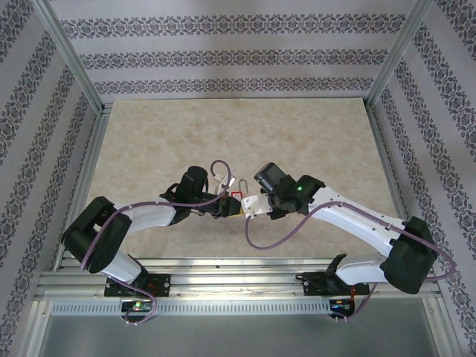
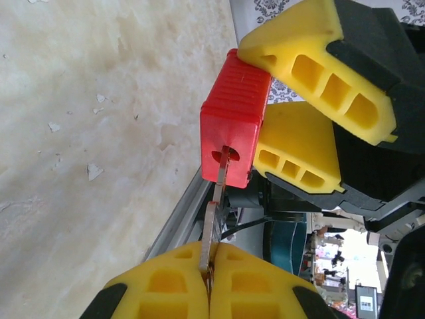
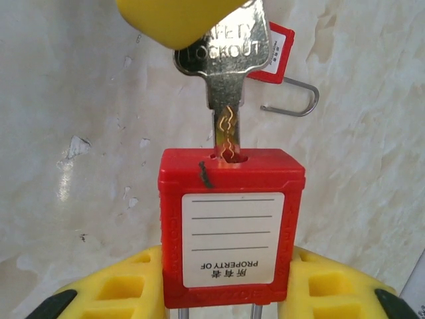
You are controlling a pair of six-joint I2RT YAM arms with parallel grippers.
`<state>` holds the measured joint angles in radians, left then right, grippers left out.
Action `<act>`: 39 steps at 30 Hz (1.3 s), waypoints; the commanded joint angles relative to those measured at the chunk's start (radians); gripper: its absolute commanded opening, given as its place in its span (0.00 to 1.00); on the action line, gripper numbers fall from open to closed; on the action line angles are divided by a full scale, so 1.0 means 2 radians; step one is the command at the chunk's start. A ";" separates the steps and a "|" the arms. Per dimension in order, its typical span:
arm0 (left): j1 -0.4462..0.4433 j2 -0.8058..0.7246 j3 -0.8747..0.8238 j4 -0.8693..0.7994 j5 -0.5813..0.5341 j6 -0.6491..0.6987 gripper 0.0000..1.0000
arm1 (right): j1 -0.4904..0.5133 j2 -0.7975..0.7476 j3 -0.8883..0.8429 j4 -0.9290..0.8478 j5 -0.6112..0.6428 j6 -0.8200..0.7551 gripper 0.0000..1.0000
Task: Unlock with the key
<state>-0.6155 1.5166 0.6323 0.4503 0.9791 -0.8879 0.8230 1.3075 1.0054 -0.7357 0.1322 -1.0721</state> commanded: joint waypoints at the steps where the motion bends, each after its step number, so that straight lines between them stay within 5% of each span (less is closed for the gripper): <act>1: -0.022 -0.036 0.050 -0.009 -0.039 0.053 0.00 | 0.038 0.016 0.056 0.044 -0.126 0.024 0.05; 5: -0.045 -0.069 0.070 -0.114 -0.098 0.137 0.00 | 0.034 0.028 0.078 0.034 -0.170 0.060 0.04; 13: -0.049 -0.107 0.049 -0.129 -0.134 0.189 0.00 | 0.020 0.035 0.092 0.027 -0.229 0.089 0.03; 17: -0.043 -0.082 0.044 -0.079 -0.101 0.135 0.00 | 0.028 0.025 0.076 0.048 -0.200 0.065 0.01; 26: -0.018 0.015 0.026 0.201 -0.011 -0.105 0.00 | 0.058 -0.009 0.001 0.158 -0.099 -0.021 0.01; 35: -0.019 0.030 0.022 0.283 -0.011 -0.136 0.00 | 0.052 0.029 0.075 0.074 -0.205 0.052 0.02; 39: -0.021 -0.020 0.030 0.173 -0.022 -0.047 0.00 | 0.046 0.030 0.079 0.094 -0.244 0.094 0.01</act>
<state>-0.6327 1.5723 0.6109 0.6495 1.0046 -1.0683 0.8402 1.3540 1.0943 -0.8745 0.1574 -0.9699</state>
